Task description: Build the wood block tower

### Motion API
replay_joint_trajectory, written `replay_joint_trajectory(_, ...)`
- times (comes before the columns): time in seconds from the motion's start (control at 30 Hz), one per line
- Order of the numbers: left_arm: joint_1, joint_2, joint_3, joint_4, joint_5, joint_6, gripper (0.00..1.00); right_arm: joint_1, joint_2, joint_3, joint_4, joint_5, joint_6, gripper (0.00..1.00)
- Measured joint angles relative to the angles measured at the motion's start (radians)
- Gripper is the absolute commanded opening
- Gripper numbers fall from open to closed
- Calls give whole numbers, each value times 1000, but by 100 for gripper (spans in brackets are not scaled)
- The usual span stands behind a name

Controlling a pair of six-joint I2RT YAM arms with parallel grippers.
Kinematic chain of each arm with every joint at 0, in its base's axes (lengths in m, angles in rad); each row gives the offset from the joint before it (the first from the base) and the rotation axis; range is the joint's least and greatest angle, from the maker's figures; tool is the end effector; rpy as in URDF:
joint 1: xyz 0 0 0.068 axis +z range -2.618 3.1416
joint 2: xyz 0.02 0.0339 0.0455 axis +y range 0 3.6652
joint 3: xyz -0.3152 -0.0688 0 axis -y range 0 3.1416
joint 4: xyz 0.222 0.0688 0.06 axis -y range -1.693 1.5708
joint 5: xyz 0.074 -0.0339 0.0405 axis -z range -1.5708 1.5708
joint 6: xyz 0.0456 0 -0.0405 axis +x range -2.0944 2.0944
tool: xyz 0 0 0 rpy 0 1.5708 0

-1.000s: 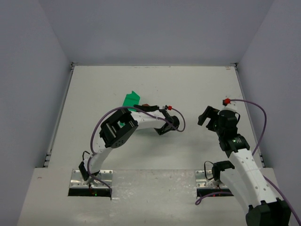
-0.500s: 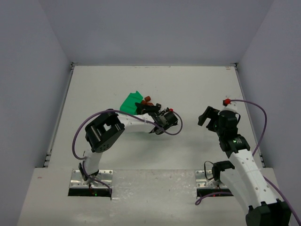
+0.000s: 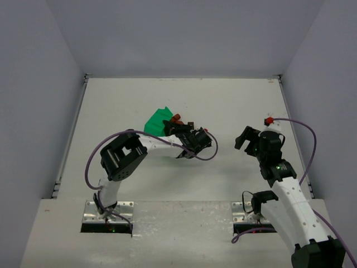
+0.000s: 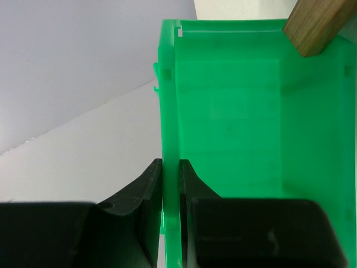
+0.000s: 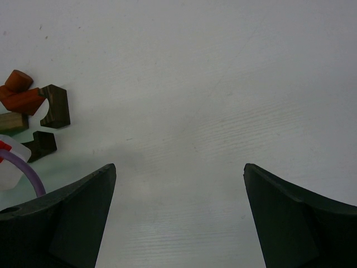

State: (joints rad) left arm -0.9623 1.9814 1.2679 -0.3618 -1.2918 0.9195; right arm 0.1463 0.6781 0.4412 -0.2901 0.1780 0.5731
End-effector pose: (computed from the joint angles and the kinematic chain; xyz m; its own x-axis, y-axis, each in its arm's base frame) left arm 0.2612 -0.2983 0.2264 -0.3330 0.8611 0.3844 0.3785 -0.2513 0.8908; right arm 0.1072 0.0076 0.2577 -0.4138 0.4785 -0.7745 0.2765 0.8766 0.3938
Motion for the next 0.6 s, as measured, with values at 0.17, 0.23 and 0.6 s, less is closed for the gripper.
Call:
replay_joint_trajectory(0.17,6,-90,-70,62,29,67,0,0,-1,0,-3,1,0,95)
replay_joint_trajectory(0.23,15,-138,-73,65,78,66,0,0,-3,0,-3,1,0,95)
replay_joint_trajectory(0.6,295,-512,-71,17,619,-50,0,0,-7,0,-3,5,0,95)
